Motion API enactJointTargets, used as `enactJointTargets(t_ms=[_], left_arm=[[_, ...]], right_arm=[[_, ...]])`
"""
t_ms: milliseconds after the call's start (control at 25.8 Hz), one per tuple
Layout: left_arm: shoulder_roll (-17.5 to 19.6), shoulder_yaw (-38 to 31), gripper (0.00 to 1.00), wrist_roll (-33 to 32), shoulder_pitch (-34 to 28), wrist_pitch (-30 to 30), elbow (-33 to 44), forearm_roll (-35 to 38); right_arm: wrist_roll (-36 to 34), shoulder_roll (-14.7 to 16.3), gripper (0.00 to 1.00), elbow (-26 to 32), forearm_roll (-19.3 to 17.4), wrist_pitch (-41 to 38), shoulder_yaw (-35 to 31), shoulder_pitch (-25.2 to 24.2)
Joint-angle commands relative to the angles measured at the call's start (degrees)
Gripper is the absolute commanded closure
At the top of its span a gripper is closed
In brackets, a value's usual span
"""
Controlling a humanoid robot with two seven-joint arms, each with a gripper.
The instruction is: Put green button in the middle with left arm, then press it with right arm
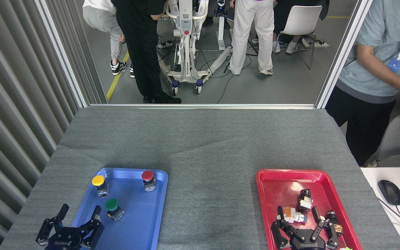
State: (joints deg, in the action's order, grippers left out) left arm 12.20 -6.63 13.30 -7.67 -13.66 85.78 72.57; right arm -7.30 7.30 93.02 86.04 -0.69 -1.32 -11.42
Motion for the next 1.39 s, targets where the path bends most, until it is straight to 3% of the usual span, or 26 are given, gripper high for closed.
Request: enactJointTargets(t_ms=[0, 348, 1355], left_arm=[[0.0, 0.1, 0.0, 0.0, 0.0, -0.1, 0.0, 0.0], [0.6, 0.0, 0.0, -0.1, 2.6, -0.1, -1.0, -0.1], [0.2, 0.3, 0.0, 0.6, 1.2, 0.6, -1.6, 0.6]], right_arm=[[0.0, 0.0, 0.0, 0.1, 0.0, -0.1, 0.0, 0.0], [0.0, 0.0, 0.0, 0.0, 0.0, -0.1, -0.1, 0.0], [0.0, 0.1, 0.0, 0.0, 0.0, 0.0, -0.1, 0.0]])
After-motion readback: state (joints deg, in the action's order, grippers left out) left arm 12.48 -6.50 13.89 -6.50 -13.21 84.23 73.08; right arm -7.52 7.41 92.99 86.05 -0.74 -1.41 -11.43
